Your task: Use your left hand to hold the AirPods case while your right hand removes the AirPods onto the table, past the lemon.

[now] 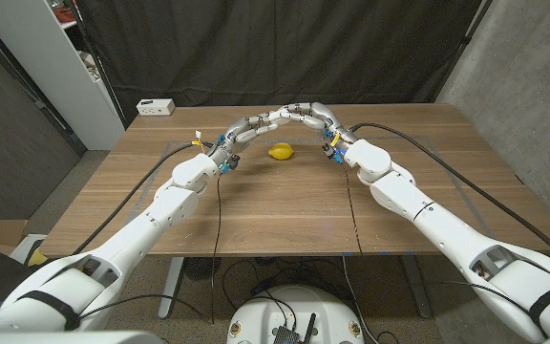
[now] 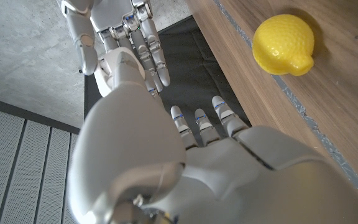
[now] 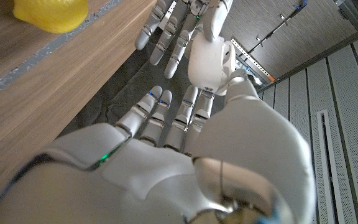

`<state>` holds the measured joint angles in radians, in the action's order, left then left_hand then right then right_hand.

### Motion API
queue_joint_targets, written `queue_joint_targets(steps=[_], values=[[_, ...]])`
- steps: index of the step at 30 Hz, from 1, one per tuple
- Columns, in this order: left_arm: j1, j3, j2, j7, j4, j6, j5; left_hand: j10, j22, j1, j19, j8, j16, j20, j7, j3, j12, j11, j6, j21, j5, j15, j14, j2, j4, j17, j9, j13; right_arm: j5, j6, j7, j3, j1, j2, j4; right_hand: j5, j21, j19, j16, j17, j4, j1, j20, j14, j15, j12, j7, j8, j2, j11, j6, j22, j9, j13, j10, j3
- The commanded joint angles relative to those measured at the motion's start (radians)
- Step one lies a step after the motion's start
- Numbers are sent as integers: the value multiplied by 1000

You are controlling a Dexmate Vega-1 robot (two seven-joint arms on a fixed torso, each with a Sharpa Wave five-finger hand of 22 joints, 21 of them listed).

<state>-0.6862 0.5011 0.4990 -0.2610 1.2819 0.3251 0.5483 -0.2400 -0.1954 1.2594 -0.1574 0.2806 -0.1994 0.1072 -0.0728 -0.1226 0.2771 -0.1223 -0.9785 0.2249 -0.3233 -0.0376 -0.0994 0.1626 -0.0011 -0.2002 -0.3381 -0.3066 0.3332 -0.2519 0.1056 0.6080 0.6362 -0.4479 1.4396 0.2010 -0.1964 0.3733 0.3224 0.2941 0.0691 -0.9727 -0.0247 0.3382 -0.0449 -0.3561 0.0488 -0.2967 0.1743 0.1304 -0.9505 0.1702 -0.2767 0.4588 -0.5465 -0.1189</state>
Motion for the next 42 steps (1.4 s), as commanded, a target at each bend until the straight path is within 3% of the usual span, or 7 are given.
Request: queue_joint_targets(steps=[1, 14, 19, 31, 37, 41, 42], values=[[-4, 8, 21, 29, 24, -5, -41, 0, 1, 5, 5, 22, -3, 4, -36, 40, -2, 2, -32, -1, 2, -21, 2, 20, 38, -1, -102, -1, 12, 36, 37, 5, -26, -17, 3, -4, -1, 9, 3, 2, -23, 20, 3, 12, -150, -8, 42, -16, 5, 0, -70, 3, -38, -2, -21, -10], [-3, 15, 29, 41, 38, -11, -63, 0, 1, 4, 7, 24, -3, 5, -33, 47, -3, 1, -30, -2, 10, -19, 4, 20, 42, -2, -108, -1, 25, 69, 61, 5, -35, -34, 13, -10, -4, 21, 5, -3, -40, 49, -5, 42, -141, -17, 43, -42, 0, -19, -140, 4, -47, -12, -60, -9], [1, 18, 28, 39, 34, -11, -66, 4, 1, 3, 8, 23, -2, 5, -37, 49, -5, -1, -29, -2, 13, -19, 6, 19, 45, -2, -109, -1, 22, 77, 72, 7, -48, -40, 13, -12, -6, 28, 6, -4, -51, 65, -5, 55, -138, -19, 20, -48, 3, -22, -150, 4, -55, -16, -71, -10], [1, 18, 30, 39, 35, -19, -63, 2, 1, 2, 8, 22, -2, 4, -40, 54, -4, -1, -28, -1, 19, -20, 7, 17, 48, -1, -111, -1, 34, 95, 99, 8, -73, -43, 1, -19, -5, 34, 5, 1, -125, 140, -6, 81, -131, -25, 15, -42, 28, -50, -159, 4, -55, -26, -101, -40], [4, 18, 28, 36, 30, -17, -63, 2, 1, 2, 8, 21, -2, 4, -40, 56, -4, 0, -28, -1, 22, -19, 8, 16, 49, -1, -111, -1, 36, 117, 87, 7, -76, -41, 6, -21, -8, 46, 8, -3, -141, 155, -7, 112, -129, -30, 7, -43, 23, -52, -189, 4, -45, -33, -127, -58], [7, 20, 26, 32, 27, -15, -63, 2, 1, 2, 8, 21, -2, 3, -39, 57, -4, -1, -30, -1, 23, -19, 8, 15, 50, -1, -111, -1, 39, 131, 87, 8, -80, -42, 4, -22, -12, 58, 9, -6, -149, 162, -2, 133, -133, -24, 23, -40, 20, -39, -204, 5, -36, -36, -117, -71], [7, 20, 24, 33, 26, -14, -62, 2, 1, 2, 7, 21, -2, 3, -39, 58, -4, -1, -30, -1, 24, -19, 8, 15, 50, -1, -110, -1, 41, 129, 91, 8, -81, -41, 0, -23, -10, 58, 7, -8, -152, 166, -1, 135, -132, -22, 74, -35, 19, -40, -211, 5, -29, -37, -117, -81]])
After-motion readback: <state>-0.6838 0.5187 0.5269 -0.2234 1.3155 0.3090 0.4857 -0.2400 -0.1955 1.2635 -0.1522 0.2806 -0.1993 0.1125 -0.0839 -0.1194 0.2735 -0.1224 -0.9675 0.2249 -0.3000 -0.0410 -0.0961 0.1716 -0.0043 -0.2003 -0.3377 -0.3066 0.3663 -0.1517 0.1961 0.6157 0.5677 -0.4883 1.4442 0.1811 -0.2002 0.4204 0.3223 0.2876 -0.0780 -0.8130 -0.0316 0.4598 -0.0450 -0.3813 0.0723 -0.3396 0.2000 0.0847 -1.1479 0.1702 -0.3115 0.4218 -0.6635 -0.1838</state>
